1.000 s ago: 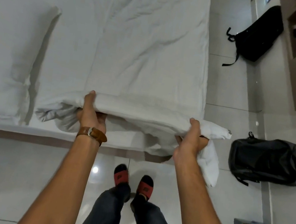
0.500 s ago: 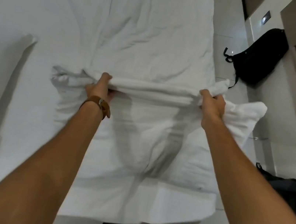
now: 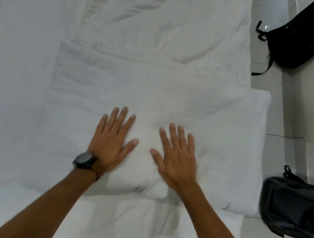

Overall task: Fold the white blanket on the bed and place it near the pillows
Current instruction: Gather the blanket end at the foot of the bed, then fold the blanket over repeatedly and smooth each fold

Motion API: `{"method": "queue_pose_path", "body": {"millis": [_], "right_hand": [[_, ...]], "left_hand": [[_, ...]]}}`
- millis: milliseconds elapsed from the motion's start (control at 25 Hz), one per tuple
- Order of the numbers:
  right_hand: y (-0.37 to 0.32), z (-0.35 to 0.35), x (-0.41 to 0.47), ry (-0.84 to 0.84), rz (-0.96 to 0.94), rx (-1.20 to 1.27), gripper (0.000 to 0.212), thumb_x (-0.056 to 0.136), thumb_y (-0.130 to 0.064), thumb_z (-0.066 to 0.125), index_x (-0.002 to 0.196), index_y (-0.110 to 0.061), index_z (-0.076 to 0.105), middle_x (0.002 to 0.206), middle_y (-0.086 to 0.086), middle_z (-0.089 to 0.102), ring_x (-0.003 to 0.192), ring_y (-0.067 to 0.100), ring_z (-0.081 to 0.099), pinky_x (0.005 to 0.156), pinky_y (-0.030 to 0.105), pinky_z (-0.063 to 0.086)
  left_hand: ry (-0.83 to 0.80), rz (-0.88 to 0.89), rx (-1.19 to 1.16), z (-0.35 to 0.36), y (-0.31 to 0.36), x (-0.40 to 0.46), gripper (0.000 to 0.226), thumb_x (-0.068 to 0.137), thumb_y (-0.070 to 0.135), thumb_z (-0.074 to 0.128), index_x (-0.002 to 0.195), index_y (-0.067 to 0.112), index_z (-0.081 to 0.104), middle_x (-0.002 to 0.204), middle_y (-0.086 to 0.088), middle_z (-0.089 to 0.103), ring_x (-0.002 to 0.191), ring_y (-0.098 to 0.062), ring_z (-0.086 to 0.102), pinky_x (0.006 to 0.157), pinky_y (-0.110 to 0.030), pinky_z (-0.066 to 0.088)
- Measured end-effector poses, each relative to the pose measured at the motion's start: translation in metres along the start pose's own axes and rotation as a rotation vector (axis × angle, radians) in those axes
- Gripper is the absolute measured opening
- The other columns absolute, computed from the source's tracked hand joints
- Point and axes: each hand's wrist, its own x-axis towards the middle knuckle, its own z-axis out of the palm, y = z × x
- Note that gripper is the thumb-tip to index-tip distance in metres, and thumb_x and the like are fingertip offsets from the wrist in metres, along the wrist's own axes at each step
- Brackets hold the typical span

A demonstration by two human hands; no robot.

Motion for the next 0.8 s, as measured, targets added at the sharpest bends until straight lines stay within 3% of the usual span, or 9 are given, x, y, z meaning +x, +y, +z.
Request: {"method": "queue_pose_path", "body": {"millis": [160,280,520,680,800], "right_hand": [[0.056,-0.003,-0.019,-0.048,0.085,-0.108,0.073,0.11,-0.065,0.036,0.171,-0.024,0.033,0.18,0.011,0.022,0.168,0.034,0.018,0.134,0.059,0.013],[0.054,-0.01,-0.035,-0.073,0.133,-0.083,0.074,0.111,-0.065,0.029,0.173,-0.025,0.025,0.182,0.012,0.015,0.169,0.034,0.01,0.135,0.059,0.007],[0.06,-0.016,-0.104,-0.01,0.198,-0.106,0.069,0.112,-0.056,0.03,0.171,-0.021,0.03,0.18,0.016,0.02,0.168,0.035,0.016,0.133,0.063,0.015],[0.048,-0.012,-0.12,0.037,0.244,-0.068,0.063,0.113,-0.046,0.041,0.166,-0.012,0.043,0.176,0.019,0.031,0.165,0.038,0.025,0.132,0.063,0.019],[0.028,-0.003,-0.14,0.048,0.266,-0.049,0.056,0.113,-0.035,0.046,0.163,-0.01,0.047,0.174,0.02,0.035,0.164,0.038,0.028,0.131,0.064,0.021]], "left_hand": [[-0.061,-0.156,0.113,0.012,-0.031,-0.046,0.078,0.103,0.066,0.019,0.168,0.024,0.008,0.176,-0.006,-0.003,0.162,-0.026,-0.002,0.13,-0.05,0.007],[-0.068,-0.227,0.112,0.009,-0.033,-0.052,0.077,0.104,0.066,0.016,0.168,0.024,0.004,0.176,-0.006,-0.004,0.162,-0.026,-0.004,0.131,-0.048,0.003],[0.046,-0.534,0.064,-0.005,-0.061,-0.082,0.068,0.106,0.06,0.017,0.165,0.026,0.023,0.175,-0.011,0.013,0.16,-0.035,0.009,0.128,-0.054,0.009],[0.125,-0.594,0.002,-0.007,-0.064,-0.085,0.055,0.11,0.045,0.034,0.159,0.022,0.033,0.171,-0.015,0.023,0.159,-0.037,0.016,0.127,-0.055,0.014],[0.258,-0.735,-0.101,-0.002,-0.06,-0.11,0.05,0.108,0.033,0.044,0.154,0.014,0.041,0.164,-0.022,0.035,0.151,-0.043,0.032,0.123,-0.059,0.026]]}}
